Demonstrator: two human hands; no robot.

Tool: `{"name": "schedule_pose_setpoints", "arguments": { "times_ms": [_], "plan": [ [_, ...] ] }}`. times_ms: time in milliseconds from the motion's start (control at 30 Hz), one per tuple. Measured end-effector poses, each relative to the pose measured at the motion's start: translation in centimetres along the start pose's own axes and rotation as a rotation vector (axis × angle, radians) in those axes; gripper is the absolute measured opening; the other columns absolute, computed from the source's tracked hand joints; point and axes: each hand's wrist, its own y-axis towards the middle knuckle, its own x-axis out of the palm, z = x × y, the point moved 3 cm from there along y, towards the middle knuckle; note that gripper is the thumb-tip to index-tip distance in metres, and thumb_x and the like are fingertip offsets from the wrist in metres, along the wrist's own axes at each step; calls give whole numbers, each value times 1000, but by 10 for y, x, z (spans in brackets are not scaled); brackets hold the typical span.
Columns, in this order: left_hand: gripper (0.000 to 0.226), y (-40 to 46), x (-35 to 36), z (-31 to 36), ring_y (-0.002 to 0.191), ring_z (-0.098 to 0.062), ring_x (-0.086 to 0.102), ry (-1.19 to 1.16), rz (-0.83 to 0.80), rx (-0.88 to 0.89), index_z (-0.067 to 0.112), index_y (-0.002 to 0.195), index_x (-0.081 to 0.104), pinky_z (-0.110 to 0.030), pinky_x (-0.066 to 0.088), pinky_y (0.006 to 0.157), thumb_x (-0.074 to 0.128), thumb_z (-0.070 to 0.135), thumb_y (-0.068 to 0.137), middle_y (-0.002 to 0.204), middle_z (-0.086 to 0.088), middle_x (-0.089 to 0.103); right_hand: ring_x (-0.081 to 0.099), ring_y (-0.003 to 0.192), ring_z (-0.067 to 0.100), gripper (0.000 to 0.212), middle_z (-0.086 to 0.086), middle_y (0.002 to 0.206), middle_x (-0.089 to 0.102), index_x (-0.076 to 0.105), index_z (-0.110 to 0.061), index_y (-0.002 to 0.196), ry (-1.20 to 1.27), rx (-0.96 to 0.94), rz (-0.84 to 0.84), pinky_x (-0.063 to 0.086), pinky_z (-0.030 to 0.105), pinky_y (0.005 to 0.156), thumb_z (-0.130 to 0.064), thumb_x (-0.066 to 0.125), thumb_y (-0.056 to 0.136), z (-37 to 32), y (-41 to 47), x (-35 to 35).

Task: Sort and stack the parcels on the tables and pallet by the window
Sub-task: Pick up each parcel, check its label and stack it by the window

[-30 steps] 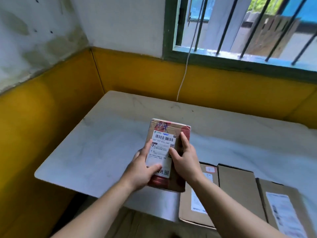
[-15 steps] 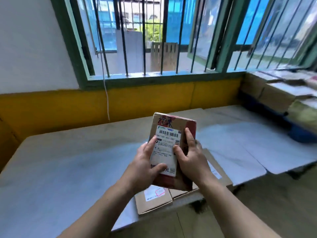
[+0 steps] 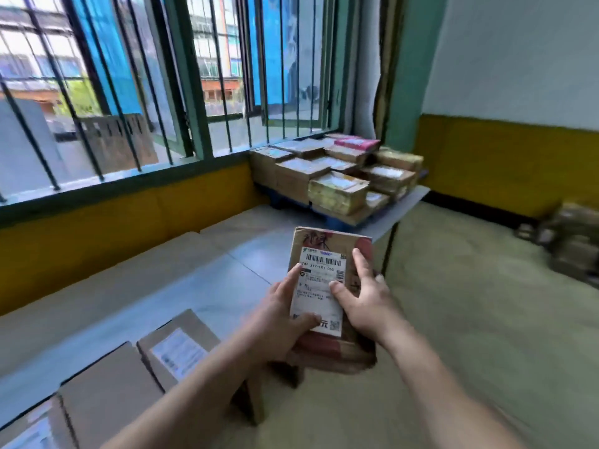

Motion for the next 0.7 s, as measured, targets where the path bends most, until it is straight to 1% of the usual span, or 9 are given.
{"name": "schedule_pose_setpoints", "arguments": {
  "times_ms": [67,133,167,267,333,433,500,600,700],
  "plan": [
    [91,24,33,20,128,-13,46,19,-62,30,65,134,17,-38,38,109,74,51,63,140,12,39,43,133,31,80,15,148,34,5,-45,155,-13,44,67,35,32,106,-55,54,93,28,5,-31],
    [90,51,63,33,125,-16,51,16,-112,49,68,131,20,-40,45,104,70,55,58,139,6,44,45,132,30,80,15,147,37,8,-42,155,-3,77,147,36,32,106,-54,56,92,54,11,-58],
    [90,65,77,36,124,-15,53,23,-144,65,70,130,20,-40,46,103,69,59,56,140,6,46,45,132,30,80,14,146,38,10,-41,156,5,92,181,36,32,106,-54,57,92,66,14,-70],
    [96,107,116,42,123,-13,53,10,-256,86,76,127,9,-41,47,101,70,63,53,143,9,45,44,133,28,79,11,146,38,11,-40,156,6,153,257,35,30,105,-53,56,92,100,27,-97],
    [94,134,138,52,121,-13,54,3,-310,115,81,123,10,-40,48,100,70,65,53,142,8,45,44,133,27,79,10,148,36,10,-41,155,10,188,291,35,30,106,-54,56,92,119,43,-112],
    [92,179,161,68,119,-8,54,39,-345,160,72,128,9,-37,50,98,64,65,54,142,12,42,44,134,26,79,10,150,34,10,-41,156,-6,218,326,34,30,107,-53,56,92,139,79,-135],
    [90,213,172,76,117,-9,56,31,-364,165,73,126,8,-36,52,95,64,66,55,142,14,43,43,135,26,79,9,151,33,10,-40,156,-19,229,347,34,29,107,-52,56,93,147,107,-150],
    [92,265,183,92,114,-10,58,40,-392,174,73,131,5,-35,52,93,67,60,64,142,15,43,43,134,25,79,7,152,32,9,-41,155,-24,244,360,35,31,106,-52,57,93,154,150,-175],
    [90,310,193,114,114,-10,57,85,-381,222,55,145,5,-34,52,92,68,45,81,145,13,37,47,130,25,78,5,151,33,7,-44,155,-35,250,376,39,32,102,-54,55,93,161,190,-203]
  ]
}}
